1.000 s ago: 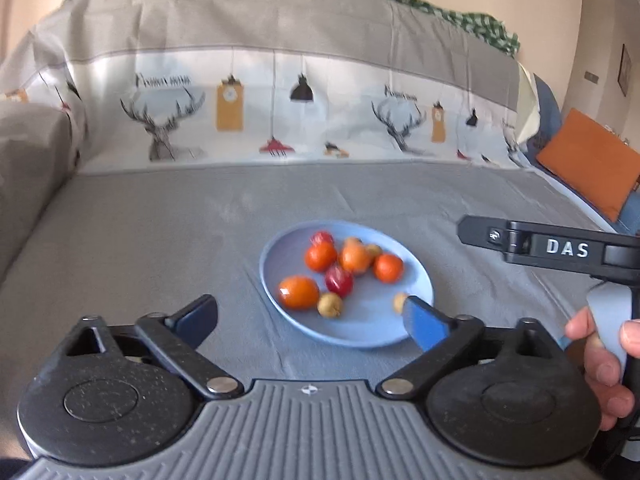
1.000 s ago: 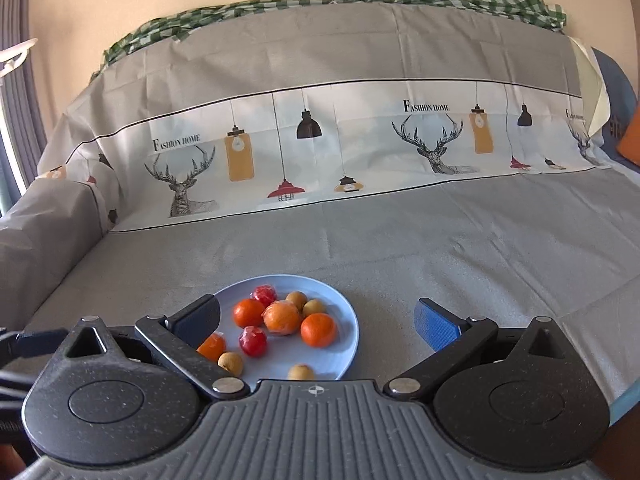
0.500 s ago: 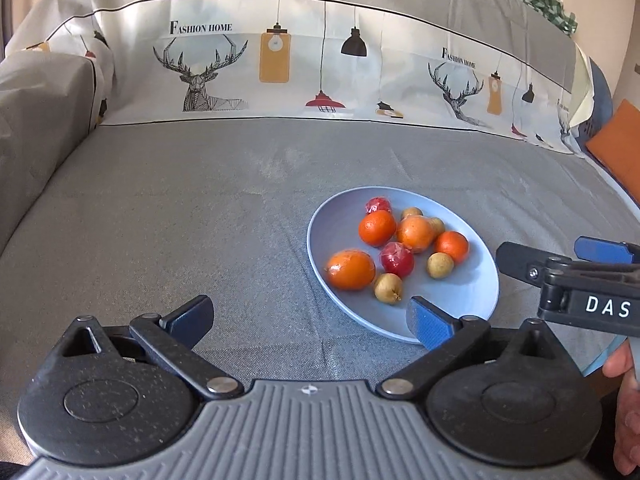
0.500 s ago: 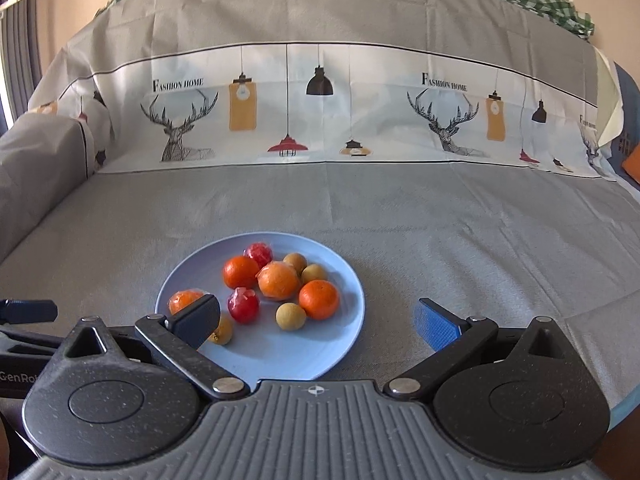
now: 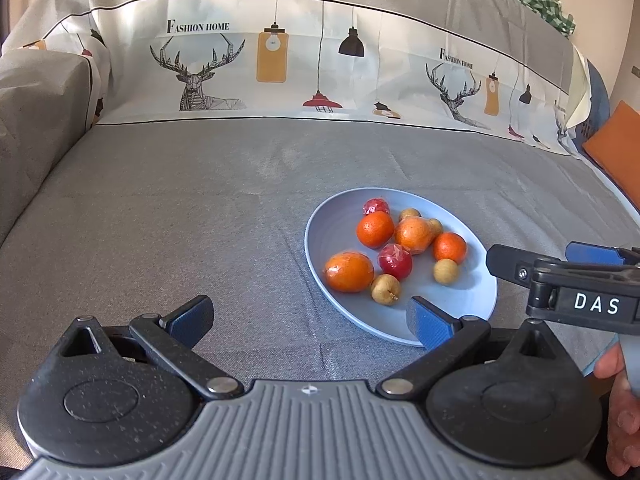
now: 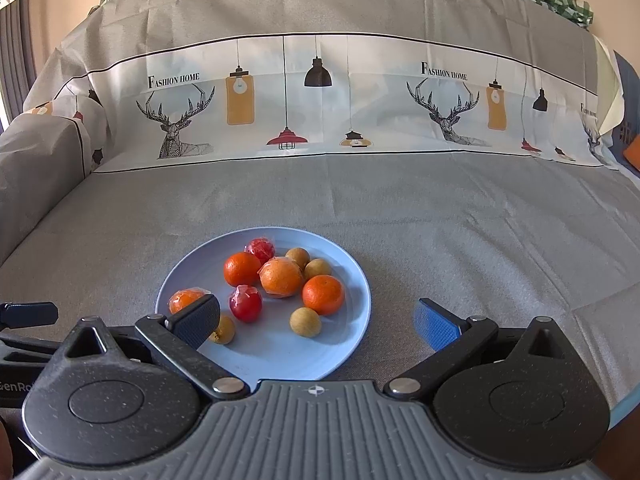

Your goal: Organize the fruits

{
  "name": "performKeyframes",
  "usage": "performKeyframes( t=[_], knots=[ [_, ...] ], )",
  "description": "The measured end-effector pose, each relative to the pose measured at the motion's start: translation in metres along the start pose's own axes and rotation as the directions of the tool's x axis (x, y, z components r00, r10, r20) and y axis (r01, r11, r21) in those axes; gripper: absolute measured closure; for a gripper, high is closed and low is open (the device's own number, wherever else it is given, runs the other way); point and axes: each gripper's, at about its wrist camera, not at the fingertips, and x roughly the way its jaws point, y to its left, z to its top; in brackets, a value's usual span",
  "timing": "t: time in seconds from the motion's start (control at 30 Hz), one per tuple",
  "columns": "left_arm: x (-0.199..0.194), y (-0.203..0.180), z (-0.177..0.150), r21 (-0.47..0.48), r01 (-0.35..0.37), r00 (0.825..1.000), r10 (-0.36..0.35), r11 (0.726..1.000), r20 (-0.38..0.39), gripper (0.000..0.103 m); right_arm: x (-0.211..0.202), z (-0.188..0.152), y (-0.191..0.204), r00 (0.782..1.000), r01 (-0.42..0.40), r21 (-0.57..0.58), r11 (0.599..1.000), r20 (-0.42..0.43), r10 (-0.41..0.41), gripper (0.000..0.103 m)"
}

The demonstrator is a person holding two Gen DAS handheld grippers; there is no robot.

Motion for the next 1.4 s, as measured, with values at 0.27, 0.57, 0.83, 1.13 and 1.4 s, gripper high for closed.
performKeyframes(
  t=[0.27, 0.57, 0.83, 1.13, 1.4],
  knots=[
    [0.001, -0.003, -0.002, 0.012, 0.01, 1.0, -0.01, 1.0, 0.003, 0.001, 0.002, -0.001, 0.002, 1.0, -0.002, -0.004, 1.0, -0.006, 0.002, 0.001],
    [0.002, -0.003, -0.002, 0.009, 0.018, 1.0, -0.018, 1.0, -0.002, 0.001, 0.003, 0.0, 0.003, 1.0, -0.002, -0.005, 1.0, -0.009, 0.002, 0.001],
    [0.005, -0.002, -0.001, -0.001, 0.029, 1.0, -0.029, 1.0, -0.01, 0.001, 0.005, 0.0, 0.004, 1.0, 0.001, -0.004, 1.0, -0.016, -0.001, 0.001],
    [0.011, -0.001, -0.001, -0.02, 0.041, 0.999, -0.041, 0.999, -0.026, 0.001, 0.008, 0.002, 0.002, 1.0, -0.001, 0.006, 1.0, -0.028, 0.001, 0.001],
    [0.015, 0.002, 0.0, -0.042, 0.053, 0.998, -0.054, 0.998, -0.037, 0.0, 0.012, 0.004, -0.001, 0.999, -0.008, 0.031, 0.999, -0.042, 0.009, 0.001]
  ],
)
